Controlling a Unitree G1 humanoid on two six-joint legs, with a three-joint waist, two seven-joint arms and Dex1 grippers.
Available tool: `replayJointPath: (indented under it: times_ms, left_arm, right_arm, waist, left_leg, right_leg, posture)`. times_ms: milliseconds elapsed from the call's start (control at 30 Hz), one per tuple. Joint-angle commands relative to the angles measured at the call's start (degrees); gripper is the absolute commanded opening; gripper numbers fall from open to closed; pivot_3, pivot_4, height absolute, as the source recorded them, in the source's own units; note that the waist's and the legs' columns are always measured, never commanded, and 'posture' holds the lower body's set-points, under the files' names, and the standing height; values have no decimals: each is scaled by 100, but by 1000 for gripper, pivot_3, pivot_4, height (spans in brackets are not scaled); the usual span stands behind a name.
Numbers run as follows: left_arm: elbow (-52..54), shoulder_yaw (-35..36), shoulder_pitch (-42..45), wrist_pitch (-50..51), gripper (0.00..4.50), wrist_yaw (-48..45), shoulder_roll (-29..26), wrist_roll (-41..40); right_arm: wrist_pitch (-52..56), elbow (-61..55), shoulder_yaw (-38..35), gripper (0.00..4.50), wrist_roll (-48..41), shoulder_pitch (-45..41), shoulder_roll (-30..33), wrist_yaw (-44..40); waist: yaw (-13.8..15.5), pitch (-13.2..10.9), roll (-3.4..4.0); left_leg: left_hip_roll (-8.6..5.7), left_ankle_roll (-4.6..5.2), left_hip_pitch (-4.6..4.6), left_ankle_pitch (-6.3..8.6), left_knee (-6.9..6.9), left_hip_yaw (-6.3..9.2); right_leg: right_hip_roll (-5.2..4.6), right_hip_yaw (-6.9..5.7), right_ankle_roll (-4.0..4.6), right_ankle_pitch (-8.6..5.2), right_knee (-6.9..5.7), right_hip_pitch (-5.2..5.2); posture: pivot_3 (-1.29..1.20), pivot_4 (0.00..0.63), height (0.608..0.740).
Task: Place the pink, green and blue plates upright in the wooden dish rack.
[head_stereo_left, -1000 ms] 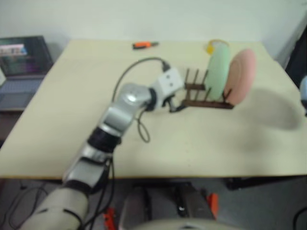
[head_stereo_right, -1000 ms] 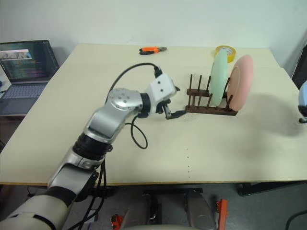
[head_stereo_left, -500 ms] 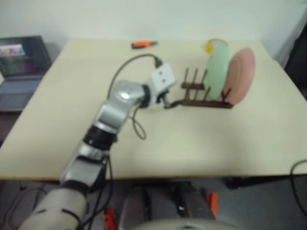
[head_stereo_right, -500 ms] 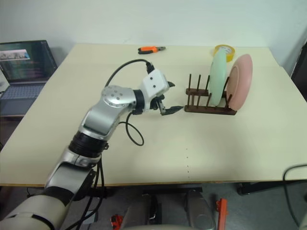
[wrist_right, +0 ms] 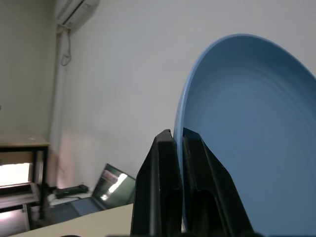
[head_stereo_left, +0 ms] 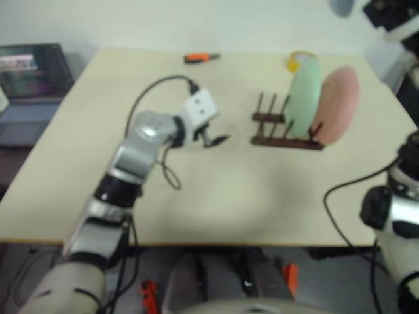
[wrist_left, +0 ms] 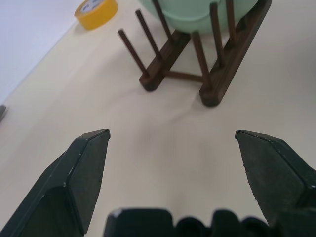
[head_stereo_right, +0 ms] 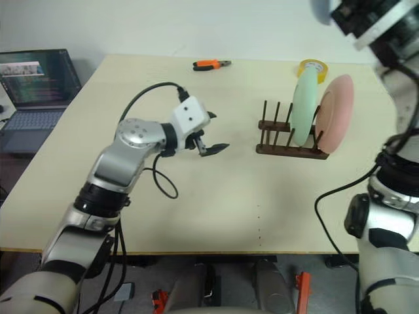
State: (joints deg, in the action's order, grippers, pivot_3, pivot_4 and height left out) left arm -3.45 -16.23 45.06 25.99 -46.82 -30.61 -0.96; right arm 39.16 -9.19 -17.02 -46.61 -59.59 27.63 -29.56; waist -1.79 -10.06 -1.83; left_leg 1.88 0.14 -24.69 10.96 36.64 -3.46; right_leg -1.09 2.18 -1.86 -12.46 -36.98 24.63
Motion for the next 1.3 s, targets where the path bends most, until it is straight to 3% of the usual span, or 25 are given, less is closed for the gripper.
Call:
replayJointPath:
  times_ms: [33, 333, 667, 1300]
  left_arm:
    - [390, 287, -19, -37, 4500, 95, -112, 21]
    - [993, 698, -413, 80, 4500, 257, -145, -195]
    - [1664, 1404, -487, 763, 4500, 85, -11, -1378]
    - [1948, 1288, -624, 1002, 4500, 116, -162, -1723]
  right_arm:
    - [-127, 14, -73, 7, -229, -98, -229, 131]
    - [95, 378, -65, 7, -519, 440, -1046, 596]
    - [53, 585, -81, 7, -579, 882, -1362, 826]
    - [-276, 758, -290, 7, -572, 1522, -1712, 1256]
  waist:
    - [4, 0, 0]
    - [2, 0, 0]
    - [-5, 0, 0]
    - [-9, 0, 0]
  left_leg:
    - [0, 0, -5, 0, 1, 0]
    - [1, 1, -8, -1, 5, 0]
    - [0, 1, -8, -1, 4, 0]
    - [0, 1, -7, -1, 5, 1]
  right_leg:
    - [0, -2, 1, 3, -1, 5]
    - [-1, -4, 16, 16, -5, 6]
    - [2, -4, 13, 16, -4, 8]
    - [3, -2, -14, 2, -3, 8]
  posture:
    - [0, 150, 740]
    - [0, 150, 740]
    - [0, 150, 740]
    - [0, 150, 740]
